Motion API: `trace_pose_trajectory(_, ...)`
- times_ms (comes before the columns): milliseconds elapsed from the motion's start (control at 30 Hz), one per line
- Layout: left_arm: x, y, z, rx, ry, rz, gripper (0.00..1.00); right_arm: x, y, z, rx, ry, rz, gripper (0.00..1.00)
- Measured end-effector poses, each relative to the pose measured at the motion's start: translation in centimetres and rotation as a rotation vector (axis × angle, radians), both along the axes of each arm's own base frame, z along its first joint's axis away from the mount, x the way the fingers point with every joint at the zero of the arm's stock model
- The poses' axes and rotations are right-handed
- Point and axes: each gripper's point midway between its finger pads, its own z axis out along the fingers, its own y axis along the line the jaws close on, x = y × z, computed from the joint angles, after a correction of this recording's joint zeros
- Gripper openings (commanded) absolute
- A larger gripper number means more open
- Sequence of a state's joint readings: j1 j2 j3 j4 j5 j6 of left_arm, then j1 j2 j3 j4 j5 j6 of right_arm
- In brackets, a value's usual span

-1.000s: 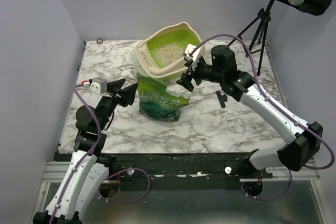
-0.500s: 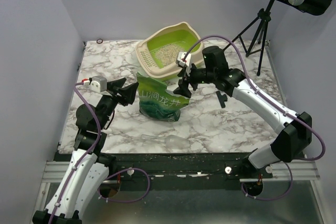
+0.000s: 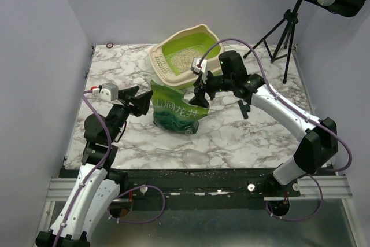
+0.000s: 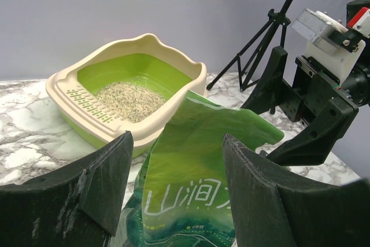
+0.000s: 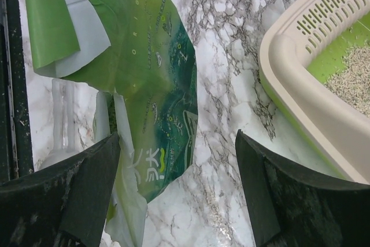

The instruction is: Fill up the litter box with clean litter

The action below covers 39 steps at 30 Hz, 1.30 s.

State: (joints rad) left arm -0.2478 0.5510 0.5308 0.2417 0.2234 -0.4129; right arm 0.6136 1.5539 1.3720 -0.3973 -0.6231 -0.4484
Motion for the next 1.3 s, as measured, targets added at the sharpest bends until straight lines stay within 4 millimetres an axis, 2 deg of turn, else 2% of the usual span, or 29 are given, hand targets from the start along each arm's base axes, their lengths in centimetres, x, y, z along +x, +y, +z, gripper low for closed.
trace_pose_trajectory(367, 0.1, -0.2, -0.3, 0.005, 0.01, -0.009, 0.71, -1.5, 0.9, -0.9, 0.001, 0.054, 0.11, 0.86)
trace_pose_trajectory(600, 0.1, -0.4, -0.4, 0.004, 0.015, -0.018, 0.71, -3.0, 1.9, -2.1, -0.038, 0.092, 0.183, 0.78)
trace_pose_trajectory(667, 0.1, -0.4, -0.4, 0.005, 0.016, -0.02, 0.71, -3.6, 2.1, -2.5, -0.052, 0.102, 0.196, 0.72)
trace_pose_trajectory(700, 0.1, -0.4, -0.4, 0.005, 0.017, -0.021, 0.71, -3.8, 2.3, -2.7, -0.059, 0.106, 0.201, 0.63)
trace_pose_trajectory(767, 0.1, -0.4, -0.4, 0.004, 0.017, -0.023, 0.71, -4.0, 2.6, -3.1, -0.075, 0.106, 0.197, 0.35)
trace_pose_trajectory(800, 0.1, -0.4, -0.4, 0.003, 0.017, -0.024, 0.71, -3.9, 2.6, -3.1, -0.08, 0.099, 0.197, 0.26)
trace_pose_trajectory(833, 0.1, -0.5, -0.4, 0.003, 0.018, -0.025, 0.71, -3.9, 2.6, -3.2, -0.088, 0.108, 0.182, 0.18)
trace_pose_trajectory(933, 0.1, -0.5, -0.4, 0.002, 0.018, -0.026, 0.71, -3.4, 2.4, -3.3, -0.109, 0.101, 0.142, 0.03)
trace_pose_trajectory(1133, 0.0, -0.7, -0.4, -0.003, 0.021, -0.038, 0.71, -1.0, 1.2, -3.2, -0.167, 0.044, -0.007, 0.0)
trace_pose_trajectory(1300, -0.1, -0.9, -0.5, -0.005, 0.024, -0.05, 0.71, 1.5, -0.3, -2.0, -0.202, -0.048, -0.166, 0.0)
